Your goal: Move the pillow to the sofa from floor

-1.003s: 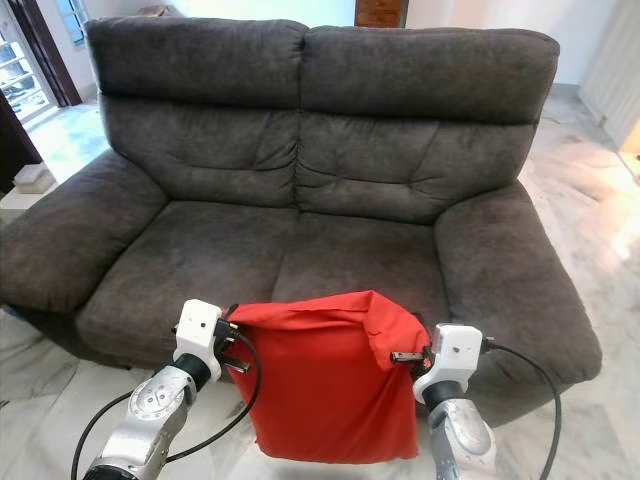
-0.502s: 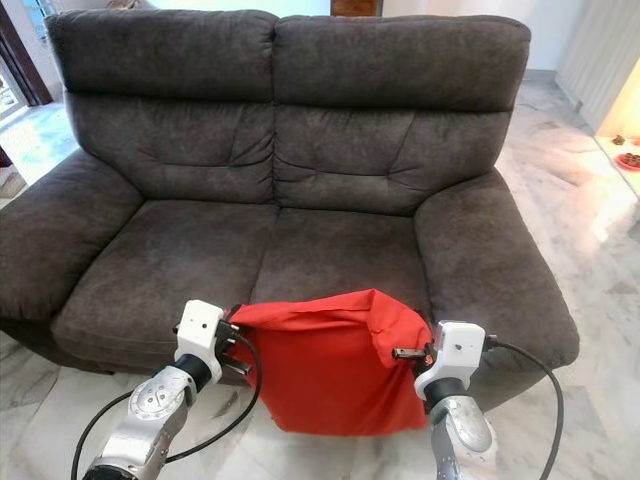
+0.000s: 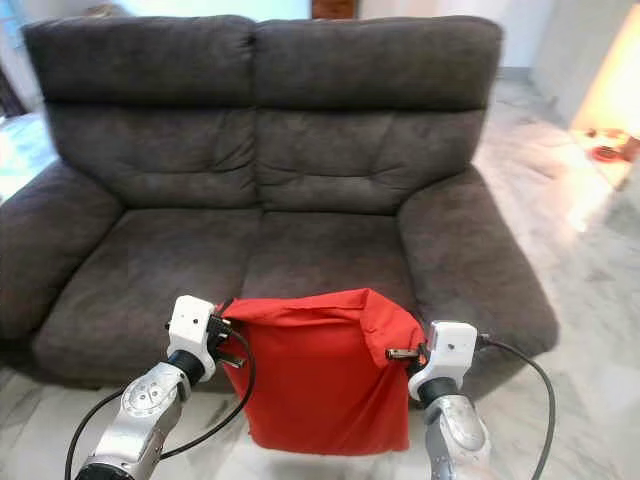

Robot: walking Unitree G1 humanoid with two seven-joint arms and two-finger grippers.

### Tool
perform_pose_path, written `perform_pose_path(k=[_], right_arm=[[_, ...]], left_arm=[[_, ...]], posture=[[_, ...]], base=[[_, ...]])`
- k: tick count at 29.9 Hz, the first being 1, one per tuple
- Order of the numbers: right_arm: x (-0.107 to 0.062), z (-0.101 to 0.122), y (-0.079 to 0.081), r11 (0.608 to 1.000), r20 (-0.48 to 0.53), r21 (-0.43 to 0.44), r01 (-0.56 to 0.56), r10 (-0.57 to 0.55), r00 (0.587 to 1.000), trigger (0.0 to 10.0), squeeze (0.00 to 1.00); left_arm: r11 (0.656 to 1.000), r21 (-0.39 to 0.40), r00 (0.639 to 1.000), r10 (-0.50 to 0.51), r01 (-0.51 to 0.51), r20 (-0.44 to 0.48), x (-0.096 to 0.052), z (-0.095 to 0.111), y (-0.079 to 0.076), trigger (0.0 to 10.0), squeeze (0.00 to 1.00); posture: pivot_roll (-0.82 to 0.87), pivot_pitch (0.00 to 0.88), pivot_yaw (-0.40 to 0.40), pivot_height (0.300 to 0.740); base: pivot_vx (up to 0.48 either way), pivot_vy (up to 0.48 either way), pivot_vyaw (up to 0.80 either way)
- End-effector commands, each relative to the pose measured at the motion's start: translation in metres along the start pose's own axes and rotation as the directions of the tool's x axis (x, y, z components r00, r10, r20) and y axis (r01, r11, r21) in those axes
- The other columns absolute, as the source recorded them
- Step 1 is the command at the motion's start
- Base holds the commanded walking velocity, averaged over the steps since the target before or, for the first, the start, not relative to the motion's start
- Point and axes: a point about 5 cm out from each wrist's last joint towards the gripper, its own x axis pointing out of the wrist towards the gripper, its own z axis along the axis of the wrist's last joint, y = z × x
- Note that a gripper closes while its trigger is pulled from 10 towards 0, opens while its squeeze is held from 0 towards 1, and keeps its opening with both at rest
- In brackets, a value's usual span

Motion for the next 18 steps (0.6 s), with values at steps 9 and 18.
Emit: perform_pose_path(k=[9, 18], right_arm=[[0.000, 0.016, -0.009, 0.999, 0.086, -0.006, 0.042, -0.041, 0.995, 10.0, 0.00], [0.001, 0.016, -0.008, 0.999, 0.087, -0.009, 0.034, -0.033, 0.996, 10.0, 0.00]], left_arm=[[0.997, 0.023, 0.993, 0.074, -0.076, 0.089, 0.000, 0.018, 0.017, 10.0, 0.00], [0.996, 0.032, 0.989, 0.085, -0.089, 0.121, 0.000, 0.028, 0.020, 10.0, 0.00]], posture=[[0.01, 0.100, 0.038, 0.740], [0.00, 0.098, 0.040, 0.740]], base=[[0.093, -0.105, 0.00], [0.000, 0.000, 0.00]])
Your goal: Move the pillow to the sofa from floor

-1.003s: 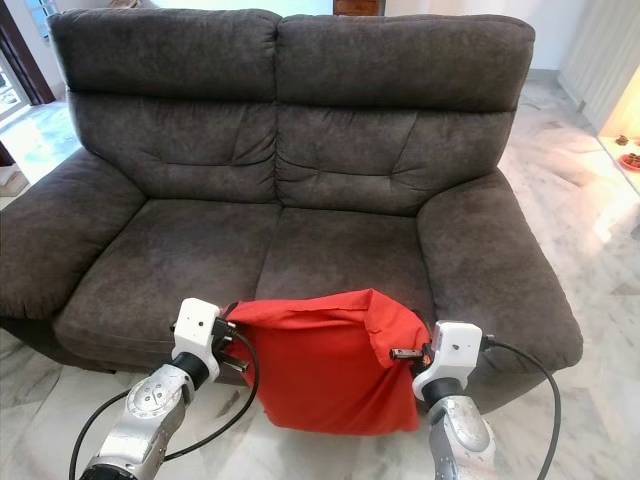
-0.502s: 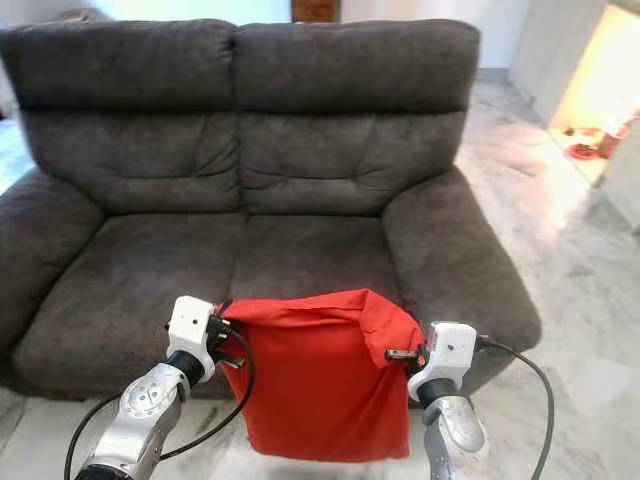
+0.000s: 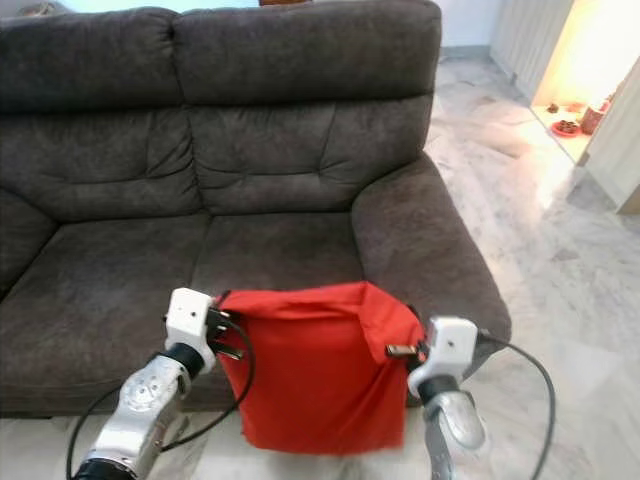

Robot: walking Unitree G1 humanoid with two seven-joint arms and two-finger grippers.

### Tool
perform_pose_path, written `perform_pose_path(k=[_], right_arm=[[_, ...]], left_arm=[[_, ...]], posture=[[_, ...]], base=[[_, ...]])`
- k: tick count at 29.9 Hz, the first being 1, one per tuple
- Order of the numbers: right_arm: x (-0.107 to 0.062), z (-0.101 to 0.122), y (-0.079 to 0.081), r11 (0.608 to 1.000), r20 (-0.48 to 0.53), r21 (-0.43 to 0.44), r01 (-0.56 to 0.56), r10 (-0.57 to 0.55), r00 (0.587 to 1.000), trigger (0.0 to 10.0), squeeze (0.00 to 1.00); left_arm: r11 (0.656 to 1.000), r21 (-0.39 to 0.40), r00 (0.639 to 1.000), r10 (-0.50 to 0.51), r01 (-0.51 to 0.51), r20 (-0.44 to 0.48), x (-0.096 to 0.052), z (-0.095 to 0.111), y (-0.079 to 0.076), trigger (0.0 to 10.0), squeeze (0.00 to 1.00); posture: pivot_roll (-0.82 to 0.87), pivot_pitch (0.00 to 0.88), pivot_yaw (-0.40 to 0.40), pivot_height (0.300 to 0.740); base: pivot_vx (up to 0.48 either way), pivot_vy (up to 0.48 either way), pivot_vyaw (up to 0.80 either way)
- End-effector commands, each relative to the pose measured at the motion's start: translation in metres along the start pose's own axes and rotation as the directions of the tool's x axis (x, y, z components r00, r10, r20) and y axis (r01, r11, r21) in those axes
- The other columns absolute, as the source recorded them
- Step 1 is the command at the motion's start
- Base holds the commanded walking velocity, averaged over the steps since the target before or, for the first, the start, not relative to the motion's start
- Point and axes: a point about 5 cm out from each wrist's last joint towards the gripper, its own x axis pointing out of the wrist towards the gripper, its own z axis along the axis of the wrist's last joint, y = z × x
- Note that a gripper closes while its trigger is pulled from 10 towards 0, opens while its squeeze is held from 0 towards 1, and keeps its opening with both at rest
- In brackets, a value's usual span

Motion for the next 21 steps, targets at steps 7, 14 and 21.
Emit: perform_pose_path(k=[7, 14, 21], right_arm=[[0.005, 0.021, 0.001, 1.000, 0.103, 0.003, 0.004, -0.004, 0.995, 10.0, 0.00], [0.012, 0.031, 0.003, 0.999, 0.133, -0.034, 0.012, -0.007, 0.991, 10.0, 0.00], [0.014, 0.038, 0.004, 0.998, 0.158, -0.064, 0.011, -0.001, 0.988, 10.0, 0.00]], left_arm=[[0.981, 0.112, 0.976, 0.135, -0.156, 0.169, -0.002, 0.043, 0.033, 10.0, 0.00], [0.980, 0.094, 0.968, 0.155, -0.176, 0.197, -0.002, 0.051, 0.033, 10.0, 0.00], [0.978, 0.097, 0.966, 0.159, -0.182, 0.206, 0.000, 0.057, 0.032, 10.0, 0.00]], posture=[[0.01, 0.094, 0.043, 0.740], [0.01, 0.079, 0.049, 0.740], [-0.01, 0.062, 0.058, 0.740]], base=[[0.000, 0.000, 0.00], [0.000, 0.000, 0.00], [0.000, 0.000, 0.00]])
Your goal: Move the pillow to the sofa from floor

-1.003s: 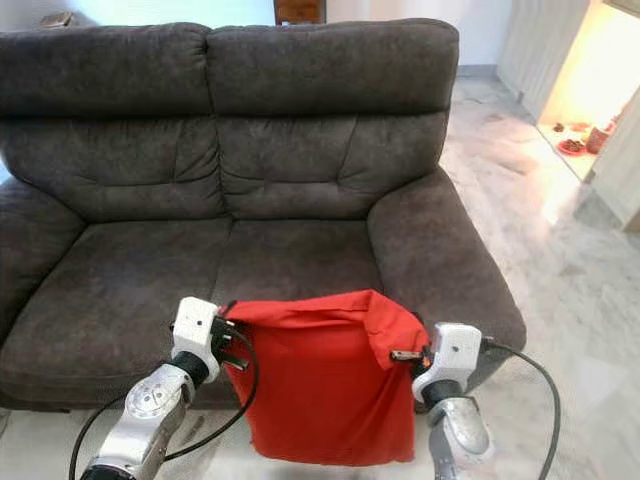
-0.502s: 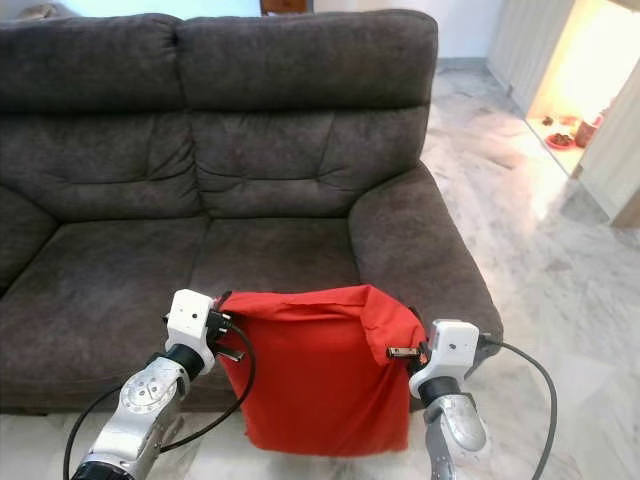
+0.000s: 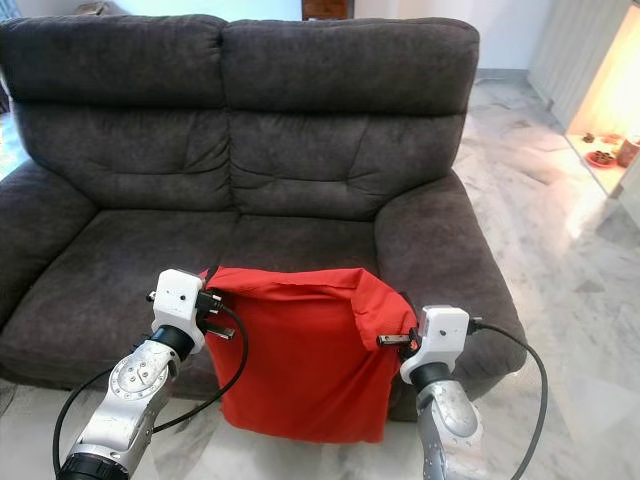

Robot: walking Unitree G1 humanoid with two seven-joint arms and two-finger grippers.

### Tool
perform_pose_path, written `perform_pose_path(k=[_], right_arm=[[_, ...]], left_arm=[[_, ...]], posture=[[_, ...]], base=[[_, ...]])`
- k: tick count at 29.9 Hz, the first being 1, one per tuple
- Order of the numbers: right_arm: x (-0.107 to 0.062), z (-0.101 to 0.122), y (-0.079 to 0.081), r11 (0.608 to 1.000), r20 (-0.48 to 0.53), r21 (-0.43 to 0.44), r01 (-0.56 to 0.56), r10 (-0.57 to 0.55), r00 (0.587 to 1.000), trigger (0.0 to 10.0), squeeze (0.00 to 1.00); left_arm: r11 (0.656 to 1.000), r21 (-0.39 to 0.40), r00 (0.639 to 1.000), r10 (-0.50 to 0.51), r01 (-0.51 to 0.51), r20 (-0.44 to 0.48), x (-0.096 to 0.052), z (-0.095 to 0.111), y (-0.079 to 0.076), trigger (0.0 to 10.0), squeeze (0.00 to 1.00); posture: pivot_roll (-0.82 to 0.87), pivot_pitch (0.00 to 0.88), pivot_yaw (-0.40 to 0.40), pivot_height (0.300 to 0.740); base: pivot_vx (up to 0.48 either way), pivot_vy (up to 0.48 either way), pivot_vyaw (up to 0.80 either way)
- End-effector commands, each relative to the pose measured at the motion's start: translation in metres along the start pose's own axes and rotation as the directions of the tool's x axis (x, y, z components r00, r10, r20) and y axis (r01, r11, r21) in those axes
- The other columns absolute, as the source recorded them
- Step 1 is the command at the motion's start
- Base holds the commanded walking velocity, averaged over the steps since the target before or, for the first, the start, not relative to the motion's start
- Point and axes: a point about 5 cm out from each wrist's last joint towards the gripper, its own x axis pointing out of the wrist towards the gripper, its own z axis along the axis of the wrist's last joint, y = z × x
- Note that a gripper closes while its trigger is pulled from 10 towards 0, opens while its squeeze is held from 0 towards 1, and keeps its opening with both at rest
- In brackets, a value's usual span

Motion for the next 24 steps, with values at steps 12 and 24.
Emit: perform_pose_path(k=[12, 24], right_arm=[[0.015, 0.045, -0.007, 0.997, 0.175, -0.060, 0.053, -0.042, 0.984, 10.0, 0.00], [0.039, 0.116, 0.012, 0.994, 0.372, -0.105, 0.005, 0.035, 0.928, 10.0, 0.00]], left_arm=[[0.992, -0.005, 0.980, 0.125, -0.126, 0.153, 0.011, 0.040, 0.031, 10.0, 0.00], [0.987, 0.053, 0.952, 0.130, -0.150, 0.277, 0.027, 0.085, 0.054, 10.0, 0.00]], posture=[[-0.01, 0.076, 0.057, 0.740], [0.00, 0.101, 0.057, 0.740]], base=[[0.321, 0.000, 0.00], [0.376, 0.000, 0.00]])
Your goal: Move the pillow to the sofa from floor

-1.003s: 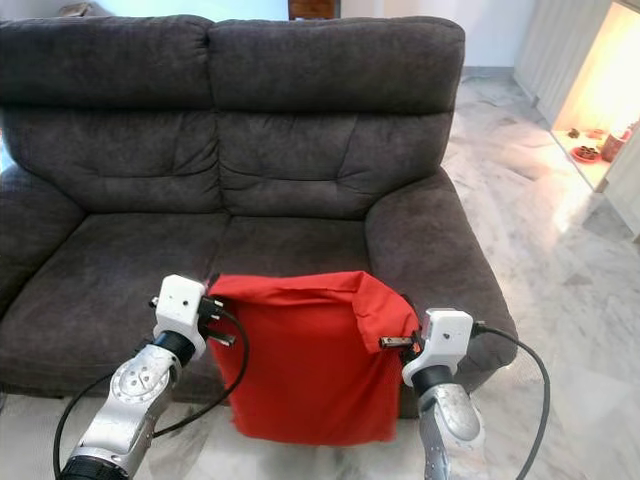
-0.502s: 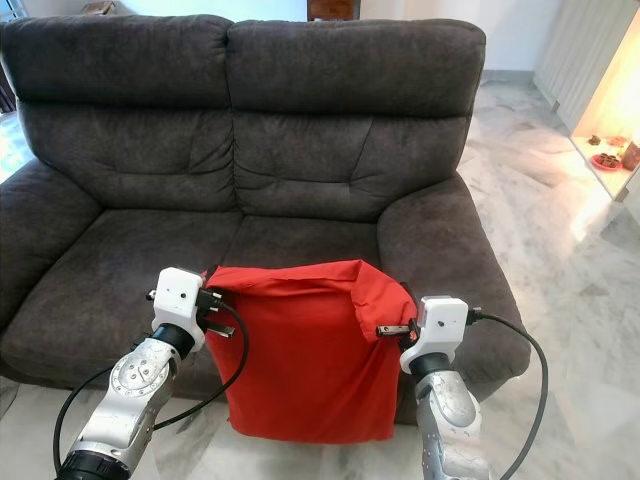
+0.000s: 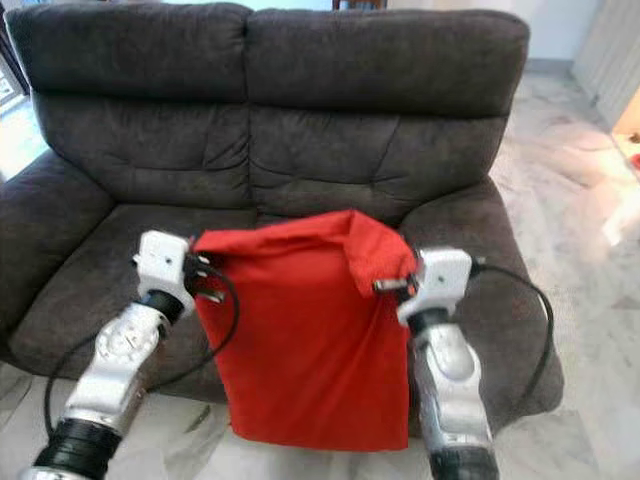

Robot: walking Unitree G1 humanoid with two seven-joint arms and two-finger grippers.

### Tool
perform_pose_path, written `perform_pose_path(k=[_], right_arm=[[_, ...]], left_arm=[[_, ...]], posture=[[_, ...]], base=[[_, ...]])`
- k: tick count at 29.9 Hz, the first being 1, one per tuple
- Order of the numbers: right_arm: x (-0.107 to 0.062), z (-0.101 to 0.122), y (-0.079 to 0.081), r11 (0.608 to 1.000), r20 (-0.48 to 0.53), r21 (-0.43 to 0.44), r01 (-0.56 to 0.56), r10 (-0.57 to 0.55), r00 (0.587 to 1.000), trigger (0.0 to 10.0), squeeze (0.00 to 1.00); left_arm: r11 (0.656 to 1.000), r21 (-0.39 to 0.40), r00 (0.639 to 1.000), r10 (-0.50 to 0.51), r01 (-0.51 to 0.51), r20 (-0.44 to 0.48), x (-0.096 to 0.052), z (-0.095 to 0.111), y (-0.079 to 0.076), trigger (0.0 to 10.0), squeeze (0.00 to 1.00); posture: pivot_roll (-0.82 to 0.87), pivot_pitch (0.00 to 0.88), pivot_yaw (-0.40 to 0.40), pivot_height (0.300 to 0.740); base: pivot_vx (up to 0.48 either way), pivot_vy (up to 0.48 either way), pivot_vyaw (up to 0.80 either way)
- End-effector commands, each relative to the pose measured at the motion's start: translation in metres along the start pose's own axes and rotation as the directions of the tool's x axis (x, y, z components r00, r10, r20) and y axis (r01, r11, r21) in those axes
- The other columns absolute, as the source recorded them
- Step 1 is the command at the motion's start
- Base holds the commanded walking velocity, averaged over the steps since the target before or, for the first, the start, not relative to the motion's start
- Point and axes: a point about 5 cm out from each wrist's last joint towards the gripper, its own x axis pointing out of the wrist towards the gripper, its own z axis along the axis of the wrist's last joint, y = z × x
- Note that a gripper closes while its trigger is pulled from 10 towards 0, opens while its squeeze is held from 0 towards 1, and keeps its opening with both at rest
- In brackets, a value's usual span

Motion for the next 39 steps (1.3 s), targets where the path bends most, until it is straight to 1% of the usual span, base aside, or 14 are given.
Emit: perform_pose_path(k=[1, 4, 9, 13, 14, 18, 20, 21, 24, 26, 30, 33, 35, 39], right_arm=[[0.006, 0.035, -0.018, 0.996, 0.141, -0.009, 0.084, -0.082, 0.987, 10.0, 0.00], [0.009, 0.039, -0.018, 0.997, 0.155, -0.010, 0.082, -0.080, 0.985, 10.0, 0.00], [0.009, 0.036, -0.019, 0.996, 0.136, -0.003, 0.093, -0.092, 0.986, 10.0, 0.00], [0.008, 0.037, -0.013, 0.998, 0.138, 0.010, 0.070, -0.070, 0.988, 10.0, 0.00], [0.010, 0.039, -0.008, 0.999, 0.146, 0.006, 0.035, -0.035, 0.989, 10.0, 0.00], [0.012, 0.040, 0.000, 1.000, 0.149, 0.011, -0.017, 0.015, 0.989, 10.0, 0.00], [0.012, 0.039, 0.012, 0.993, 0.141, -0.020, -0.114, 0.116, 0.983, 10.0, 0.00], [0.012, 0.039, 0.012, 0.993, 0.141, -0.020, -0.114, 0.116, 0.983, 10.0, 0.00], [0.009, 0.036, 0.023, 0.981, 0.121, -0.031, -0.193, 0.195, 0.973, 10.0, 0.00], [0.007, 0.034, 0.025, 0.976, 0.111, -0.036, -0.216, 0.219, 0.969, 10.0, 0.00], [0.005, 0.029, 0.025, 0.971, 0.090, -0.059, -0.230, 0.235, 0.968, 10.0, 0.00], [0.004, 0.017, 0.015, 0.986, 0.044, -0.015, -0.164, 0.165, 0.985, 10.0, 0.00], [0.003, 0.014, 0.014, 0.987, 0.029, -0.017, -0.158, 0.159, 0.987, 10.0, 0.00], [0.000, 0.005, 0.010, 0.990, -0.015, -0.015, -0.137, 0.137, 0.991, 10.0, 0.00]], left_arm=[[0.997, 0.000, 0.990, 0.073, -0.074, 0.118, 0.008, 0.030, 0.020, 10.0, 0.00], [0.998, 0.025, 0.990, 0.060, -0.064, 0.131, 0.011, 0.036, 0.023, 10.0, 0.00], [0.997, 0.030, 0.989, 0.065, -0.069, 0.132, 0.012, 0.038, 0.026, 10.0, 0.00], [0.996, 0.037, 0.988, 0.070, -0.076, 0.136, 0.011, 0.040, 0.027, 10.0, 0.00], [0.996, 0.038, 0.988, 0.072, -0.078, 0.139, 0.010, 0.041, 0.028, 10.0, 0.00], [0.996, 0.050, 0.987, 0.071, -0.079, 0.144, 0.010, 0.042, 0.028, 10.0, 0.00], [0.996, 0.048, 0.987, 0.074, -0.081, 0.145, 0.010, 0.043, 0.028, 10.0, 0.00], [0.996, 0.048, 0.987, 0.074, -0.081, 0.145, 0.010, 0.043, 0.028, 10.0, 0.00], [0.993, 0.047, 0.983, 0.102, -0.110, 0.155, 0.009, 0.045, 0.031, 10.0, 0.00], [0.991, 0.049, 0.981, 0.113, -0.122, 0.158, 0.009, 0.045, 0.033, 10.0, 0.00], [0.990, 0.052, 0.982, 0.119, -0.128, 0.149, 0.009, 0.044, 0.033, 10.0, 0.00], [0.997, 0.047, 0.995, 0.055, -0.059, 0.079, 0.008, 0.030, 0.025, 10.0, 0.00], [0.999, 0.030, 0.997, 0.036, -0.038, 0.064, 0.006, 0.027, 0.023, 10.0, 0.00], [0.999, 0.043, 1.000, 0.014, -0.015, 0.028, 0.005, 0.021, 0.021, 10.0, 0.00]], posture=[[0.00, 0.101, 0.058, 0.740], [0.00, 0.101, 0.057, 0.740], [0.00, 0.105, 0.055, 0.740], [0.01, 0.110, 0.054, 0.740], [0.01, 0.111, 0.054, 0.740], [0.01, 0.110, 0.053, 0.740], [0.01, 0.110, 0.053, 0.740], [0.01, 0.110, 0.053, 0.740], [0.01, 0.111, 0.052, 0.740], [0.01, 0.111, 0.052, 0.740], [0.01, 0.112, 0.051, 0.740], [0.01, 0.112, 0.051, 0.740], [0.01, 0.113, 0.050, 0.740], [0.01, 0.114, 0.050, 0.740]], base=[[0.401, 0.000, 0.00], [0.402, 0.000, 0.00], [0.410, 0.000, 0.00], [0.418, 0.000, 0.00], [0.420, 0.000, 0.00], [0.417, 0.000, 0.00], [0.416, 0.000, 0.00], [0.416, 0.000, 0.00], [0.400, 0.000, 0.00], [0.343, 0.000, 0.00], [0.070, 0.000, 0.00], [0.000, 0.000, 0.00], [0.000, 0.000, 0.00], [0.000, 0.000, 0.00]])
